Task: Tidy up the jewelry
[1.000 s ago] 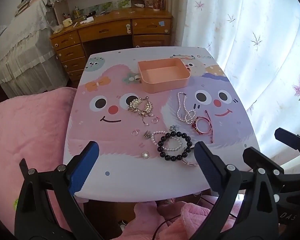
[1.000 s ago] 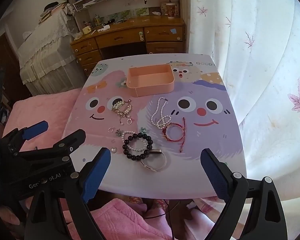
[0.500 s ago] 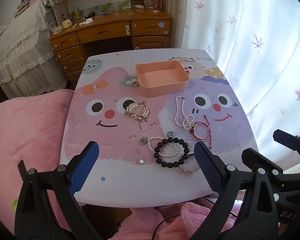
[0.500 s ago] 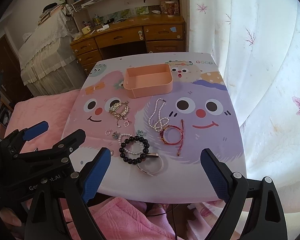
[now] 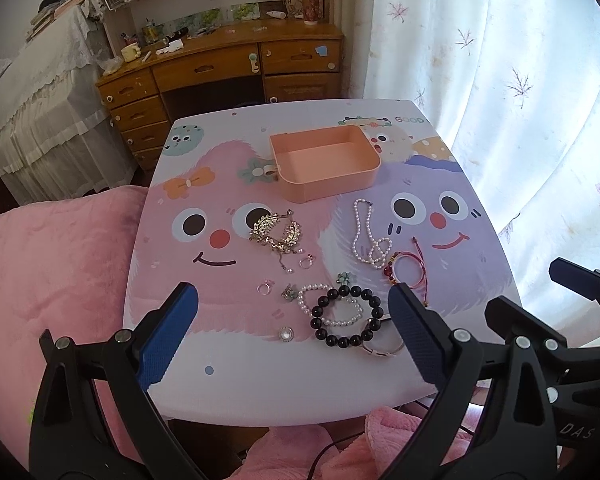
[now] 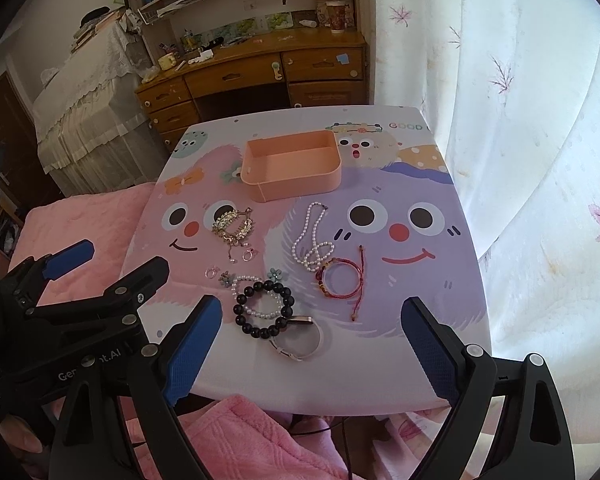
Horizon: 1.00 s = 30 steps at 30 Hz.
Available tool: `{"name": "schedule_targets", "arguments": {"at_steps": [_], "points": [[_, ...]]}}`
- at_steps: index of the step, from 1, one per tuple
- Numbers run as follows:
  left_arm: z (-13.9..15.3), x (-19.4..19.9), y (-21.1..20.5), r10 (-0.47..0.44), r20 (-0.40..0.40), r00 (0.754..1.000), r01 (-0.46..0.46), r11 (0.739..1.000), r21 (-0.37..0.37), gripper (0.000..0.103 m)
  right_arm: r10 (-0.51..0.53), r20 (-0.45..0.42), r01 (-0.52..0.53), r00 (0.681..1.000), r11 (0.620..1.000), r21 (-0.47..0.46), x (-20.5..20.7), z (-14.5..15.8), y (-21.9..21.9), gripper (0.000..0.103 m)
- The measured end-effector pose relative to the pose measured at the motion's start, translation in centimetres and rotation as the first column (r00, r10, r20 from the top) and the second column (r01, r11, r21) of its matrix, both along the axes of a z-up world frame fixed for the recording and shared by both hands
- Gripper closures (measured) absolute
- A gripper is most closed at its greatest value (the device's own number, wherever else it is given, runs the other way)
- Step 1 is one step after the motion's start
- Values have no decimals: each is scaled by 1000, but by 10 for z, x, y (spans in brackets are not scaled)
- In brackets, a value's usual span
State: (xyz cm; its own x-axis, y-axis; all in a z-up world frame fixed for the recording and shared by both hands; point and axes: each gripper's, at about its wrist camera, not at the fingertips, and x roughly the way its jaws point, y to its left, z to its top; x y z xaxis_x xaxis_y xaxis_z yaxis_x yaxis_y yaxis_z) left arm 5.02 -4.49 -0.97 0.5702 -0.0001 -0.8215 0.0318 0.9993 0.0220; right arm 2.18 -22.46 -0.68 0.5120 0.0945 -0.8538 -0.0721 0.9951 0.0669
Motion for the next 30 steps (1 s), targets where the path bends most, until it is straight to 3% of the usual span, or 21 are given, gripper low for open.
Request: {"name": "schedule_targets", "arguments": {"at_steps": [26, 30], "points": [[-4, 8, 19, 3, -9, 1000, -3, 1000, -17, 8, 21, 1, -21, 1000, 1000, -4, 9, 1, 8, 10], [-8, 4, 25, 9, -21, 1000, -9, 1000, -18, 8, 43, 33, -43, 999, 999, -10, 8, 3, 19, 10]]}}
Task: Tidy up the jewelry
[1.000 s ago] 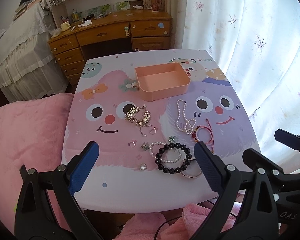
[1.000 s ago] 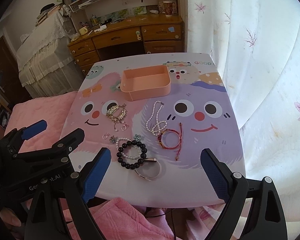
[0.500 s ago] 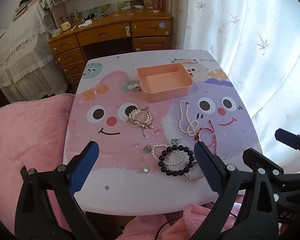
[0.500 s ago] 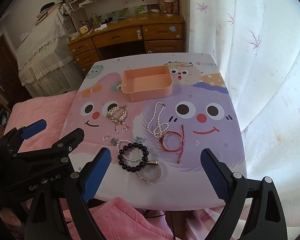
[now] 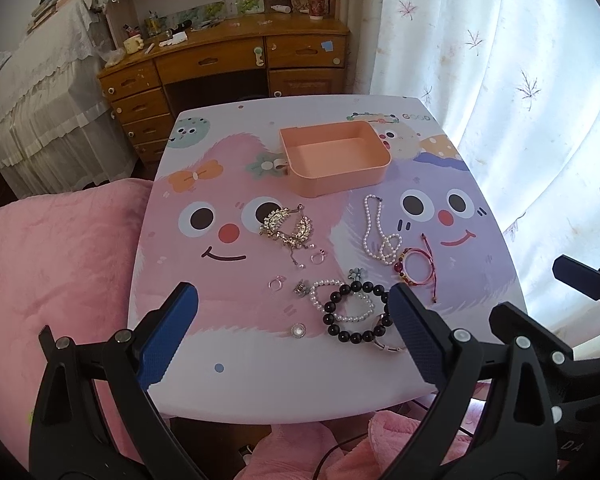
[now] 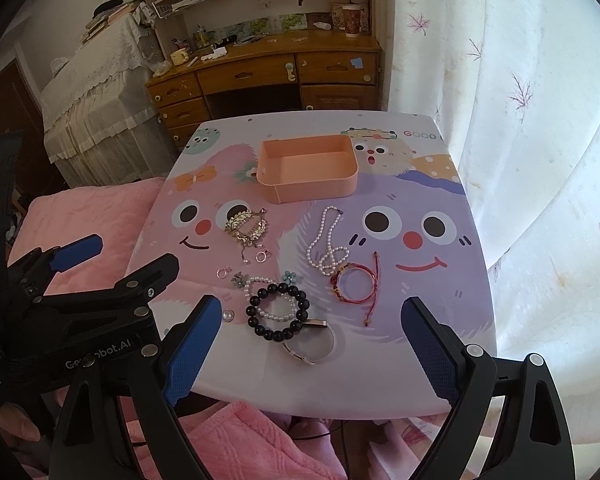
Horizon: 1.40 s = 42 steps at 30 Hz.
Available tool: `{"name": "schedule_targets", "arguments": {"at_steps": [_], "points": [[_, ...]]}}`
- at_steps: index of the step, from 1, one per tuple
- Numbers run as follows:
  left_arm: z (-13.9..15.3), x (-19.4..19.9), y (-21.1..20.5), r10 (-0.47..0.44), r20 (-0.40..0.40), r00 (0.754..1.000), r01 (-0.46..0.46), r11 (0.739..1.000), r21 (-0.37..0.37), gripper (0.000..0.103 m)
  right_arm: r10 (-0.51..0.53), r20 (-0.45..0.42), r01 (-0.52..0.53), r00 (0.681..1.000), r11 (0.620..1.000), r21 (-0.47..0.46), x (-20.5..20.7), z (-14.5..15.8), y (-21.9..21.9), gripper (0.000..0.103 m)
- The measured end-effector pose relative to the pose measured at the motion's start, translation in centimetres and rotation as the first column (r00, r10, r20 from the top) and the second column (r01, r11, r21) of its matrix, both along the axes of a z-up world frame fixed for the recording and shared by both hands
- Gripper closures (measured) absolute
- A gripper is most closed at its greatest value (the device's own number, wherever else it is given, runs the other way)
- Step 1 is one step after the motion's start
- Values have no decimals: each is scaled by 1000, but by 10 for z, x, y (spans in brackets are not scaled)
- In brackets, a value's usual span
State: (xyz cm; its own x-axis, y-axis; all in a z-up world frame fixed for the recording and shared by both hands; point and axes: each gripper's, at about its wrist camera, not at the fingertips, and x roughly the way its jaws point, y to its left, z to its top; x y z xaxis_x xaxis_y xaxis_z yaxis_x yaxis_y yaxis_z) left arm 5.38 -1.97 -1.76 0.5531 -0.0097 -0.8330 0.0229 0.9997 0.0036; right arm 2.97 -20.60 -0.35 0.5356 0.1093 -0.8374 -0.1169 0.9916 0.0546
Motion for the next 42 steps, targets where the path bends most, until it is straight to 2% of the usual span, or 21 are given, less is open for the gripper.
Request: {"name": "schedule_targets", "arguments": {"at_steps": [9, 13, 15, 18, 23, 25, 28, 32, 34, 36, 37, 41, 42], "points": [[-7, -5, 14, -21, -38, 999, 21, 1000, 3, 8, -36, 30, 38, 999, 997, -70, -19, -2, 23, 10], [-16, -6, 25, -59, -85, 995, 56, 998, -37, 8, -64, 62, 68, 996, 995, -67, -24, -3, 18, 10], [-25, -5, 34, -60, -111, 992, 54, 997, -57, 8, -64, 73, 71, 995, 992, -104, -26, -11, 19, 10], [-49, -7, 50, -82, -163, 983, 70, 994, -78, 8, -55, 49, 62, 997, 986, -158, -27, -33, 19, 10], [-91, -11, 75, -148, -230, 962, 115, 982, -150, 8, -28, 5, 28, 1000, 992, -121, -39, -75, 22, 11], [-107, -10, 80, -174, -243, 954, 136, 977, -167, 8, -13, -4, 13, 1000, 993, -121, -45, -91, 28, 16], [-124, -7, 79, -228, -222, 948, 189, 965, -182, 8, 10, 11, -8, 1000, 988, -151, -56, -110, 38, 17], [-149, -2, 64, -306, -160, 938, 284, 947, -149, 8, 39, -13, -41, 999, 986, -161, -62, -143, 46, 17], [-164, 4, 55, -328, -149, 933, 311, 942, -129, 16, 68, -22, -70, 997, 984, -163, -63, -163, 49, 18], [-180, 10, 45, -342, -156, 927, 328, 938, -111, 29, 107, -43, -113, 993, 977, -179, -61, -184, 53, 26], [-186, 13, 41, -349, -158, 924, 336, 936, -108, 32, 122, -61, -132, 991, 974, -187, -57, -193, 54, 31], [-203, 20, 24, -389, -134, 911, 380, 921, -88, 34, 184, -116, -207, 976, 950, -234, -44, -227, 60, 40], [-205, 21, 20, -405, -125, 906, 399, 914, -74, 36, 188, -141, -219, 972, 944, -246, -40, -236, 61, 47]]}}
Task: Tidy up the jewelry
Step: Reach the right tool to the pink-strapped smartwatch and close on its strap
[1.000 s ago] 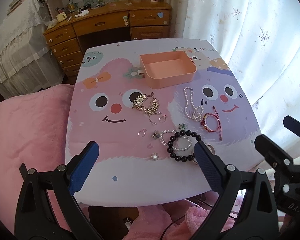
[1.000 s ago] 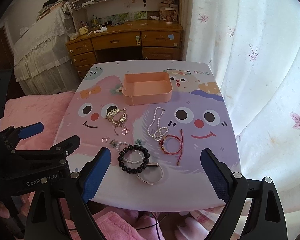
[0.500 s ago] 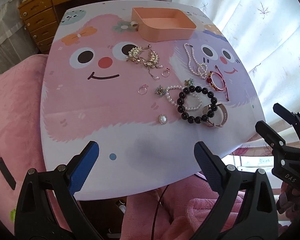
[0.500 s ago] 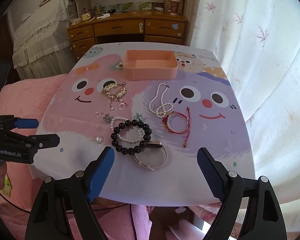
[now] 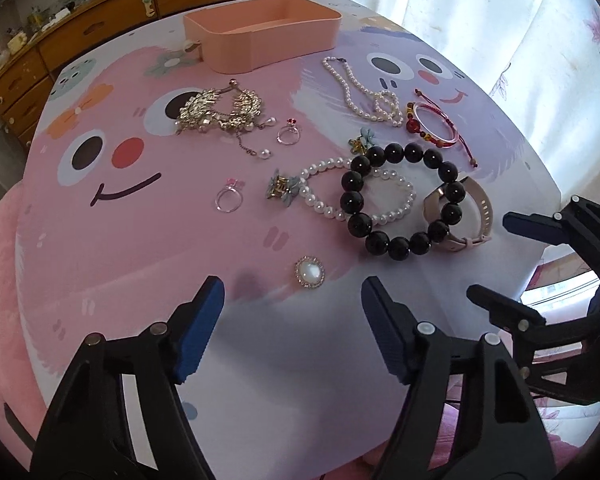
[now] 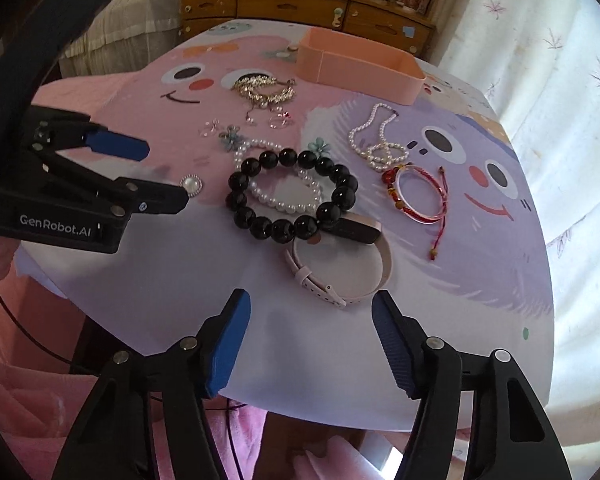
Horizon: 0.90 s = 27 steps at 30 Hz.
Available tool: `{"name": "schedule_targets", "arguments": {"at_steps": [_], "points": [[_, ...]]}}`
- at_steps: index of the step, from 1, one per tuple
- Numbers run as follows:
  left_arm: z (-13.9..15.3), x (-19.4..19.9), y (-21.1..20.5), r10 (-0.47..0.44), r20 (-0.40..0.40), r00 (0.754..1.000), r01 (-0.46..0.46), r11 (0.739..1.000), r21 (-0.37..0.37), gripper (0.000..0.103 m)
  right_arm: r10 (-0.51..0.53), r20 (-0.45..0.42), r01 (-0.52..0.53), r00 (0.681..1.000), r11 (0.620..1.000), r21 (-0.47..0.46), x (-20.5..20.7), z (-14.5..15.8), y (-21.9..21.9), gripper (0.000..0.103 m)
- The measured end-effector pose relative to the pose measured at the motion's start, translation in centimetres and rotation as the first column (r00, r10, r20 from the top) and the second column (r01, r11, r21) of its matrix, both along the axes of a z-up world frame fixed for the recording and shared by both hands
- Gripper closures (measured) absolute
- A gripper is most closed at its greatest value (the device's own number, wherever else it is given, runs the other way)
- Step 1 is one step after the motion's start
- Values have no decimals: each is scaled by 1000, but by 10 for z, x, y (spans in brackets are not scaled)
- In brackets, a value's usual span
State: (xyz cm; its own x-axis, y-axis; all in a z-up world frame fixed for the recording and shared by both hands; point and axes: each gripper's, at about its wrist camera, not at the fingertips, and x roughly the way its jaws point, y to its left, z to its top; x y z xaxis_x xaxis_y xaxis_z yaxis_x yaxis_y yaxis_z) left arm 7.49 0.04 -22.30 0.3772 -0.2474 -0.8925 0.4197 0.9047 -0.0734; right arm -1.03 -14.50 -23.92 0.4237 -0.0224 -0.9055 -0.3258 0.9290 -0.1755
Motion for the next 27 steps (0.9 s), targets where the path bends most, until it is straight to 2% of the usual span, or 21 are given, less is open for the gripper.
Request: {"name": "schedule_targets", "arguments": {"at_steps": [1, 3, 5, 8, 14, 18, 23, 27], "points": [[-1, 0, -3, -16, 12, 1000, 15, 1000, 12, 38, -2, -21, 2, 1000, 1000, -12, 6, -4, -1, 51], [-4, 1, -10, -73, 35, 997, 72, 997, 25, 45, -4, -16, 4, 1000, 1000, -7, 11, -7, -2, 52], [-7, 2, -16, -122, 51, 991, 120, 992, 50, 46, -8, -34, 8, 999, 1000, -2, 18, -11, -3, 53], [-12, 2, -21, -138, 72, 988, 132, 988, 82, 57, -33, -84, 32, 996, 999, -22, 30, -11, -11, 56], [-13, 8, -23, -150, 72, 986, 148, 989, 27, 73, -67, -152, 68, 986, 998, 2, 49, -11, -21, 57], [-13, 8, -23, -164, 90, 982, 164, 986, 12, 93, -69, -185, 76, 980, 997, 28, 59, -12, -23, 69], [-13, 10, -21, -161, 100, 982, 161, 987, 6, 102, -115, -225, 128, 968, 991, 43, 66, -12, -25, 72], [-13, 13, -17, -164, 92, 982, 165, 986, -9, 103, -145, -236, 158, 961, 987, 40, 71, -10, -25, 74]]}}
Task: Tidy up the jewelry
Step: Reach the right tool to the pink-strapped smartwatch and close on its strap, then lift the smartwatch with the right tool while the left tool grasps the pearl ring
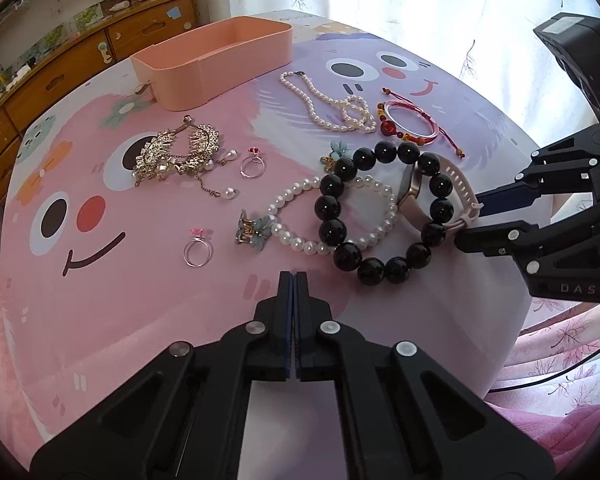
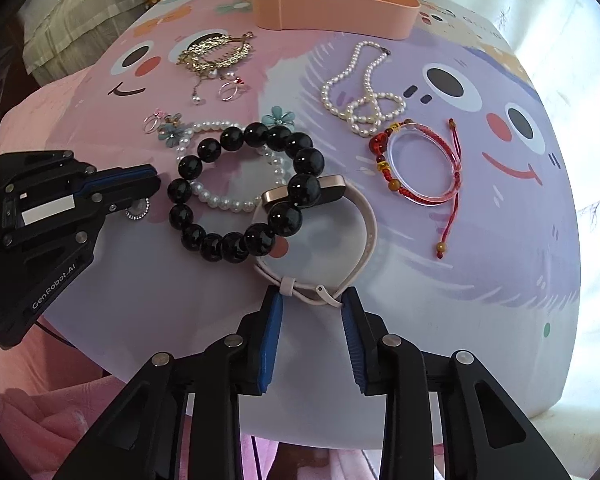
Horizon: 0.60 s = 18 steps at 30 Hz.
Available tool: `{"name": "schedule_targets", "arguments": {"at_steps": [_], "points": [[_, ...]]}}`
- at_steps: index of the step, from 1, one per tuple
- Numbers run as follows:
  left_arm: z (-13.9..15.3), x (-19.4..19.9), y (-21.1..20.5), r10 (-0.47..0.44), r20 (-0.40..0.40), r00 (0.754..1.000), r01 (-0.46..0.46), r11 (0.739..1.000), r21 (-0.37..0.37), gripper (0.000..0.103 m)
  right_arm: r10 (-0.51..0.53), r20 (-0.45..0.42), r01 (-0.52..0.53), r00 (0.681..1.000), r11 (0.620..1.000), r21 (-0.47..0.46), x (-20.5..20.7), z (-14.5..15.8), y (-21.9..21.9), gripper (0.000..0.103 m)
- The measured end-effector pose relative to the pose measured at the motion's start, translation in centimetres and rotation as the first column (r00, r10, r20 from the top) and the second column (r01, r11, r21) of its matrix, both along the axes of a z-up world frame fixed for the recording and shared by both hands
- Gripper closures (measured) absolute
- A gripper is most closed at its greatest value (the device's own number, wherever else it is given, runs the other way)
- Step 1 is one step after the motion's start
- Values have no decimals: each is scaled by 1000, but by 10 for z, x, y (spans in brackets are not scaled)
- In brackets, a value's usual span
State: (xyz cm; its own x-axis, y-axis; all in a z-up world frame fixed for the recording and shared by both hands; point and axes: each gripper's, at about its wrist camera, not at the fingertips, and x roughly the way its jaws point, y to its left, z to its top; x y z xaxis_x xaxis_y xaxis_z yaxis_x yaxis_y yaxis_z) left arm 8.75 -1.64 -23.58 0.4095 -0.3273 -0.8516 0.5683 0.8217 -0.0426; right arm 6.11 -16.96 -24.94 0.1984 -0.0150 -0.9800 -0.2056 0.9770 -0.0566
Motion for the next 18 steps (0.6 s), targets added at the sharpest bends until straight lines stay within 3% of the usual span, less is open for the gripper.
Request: {"name": "schedule_targets", "arguments": {"at_steps": [5, 6, 8, 11, 18], "points": [[1, -2, 1, 0, -8, 1000, 0, 1000, 2, 103, 7, -7, -7, 1000, 1000, -10, 6, 7, 2, 75], [1, -2, 2, 3, -13, 1000, -3, 1000, -2, 103, 6, -5, -6, 1000, 1000, -10, 7, 10, 3, 77], [0, -4, 2, 11, -21, 1000, -11, 1000, -10, 103, 2, 2, -2, 1000, 1000, -5, 12, 15, 5, 91], [1, -6, 5, 24, -38, 999, -25, 999, -23, 103, -6, 12, 6, 1000, 1000, 2, 15, 25, 9, 92], [10, -8, 13, 70, -47, 996, -72, 996, -51, 103, -80, 24, 76, 997, 988, 134, 16, 43, -6, 100]]}}
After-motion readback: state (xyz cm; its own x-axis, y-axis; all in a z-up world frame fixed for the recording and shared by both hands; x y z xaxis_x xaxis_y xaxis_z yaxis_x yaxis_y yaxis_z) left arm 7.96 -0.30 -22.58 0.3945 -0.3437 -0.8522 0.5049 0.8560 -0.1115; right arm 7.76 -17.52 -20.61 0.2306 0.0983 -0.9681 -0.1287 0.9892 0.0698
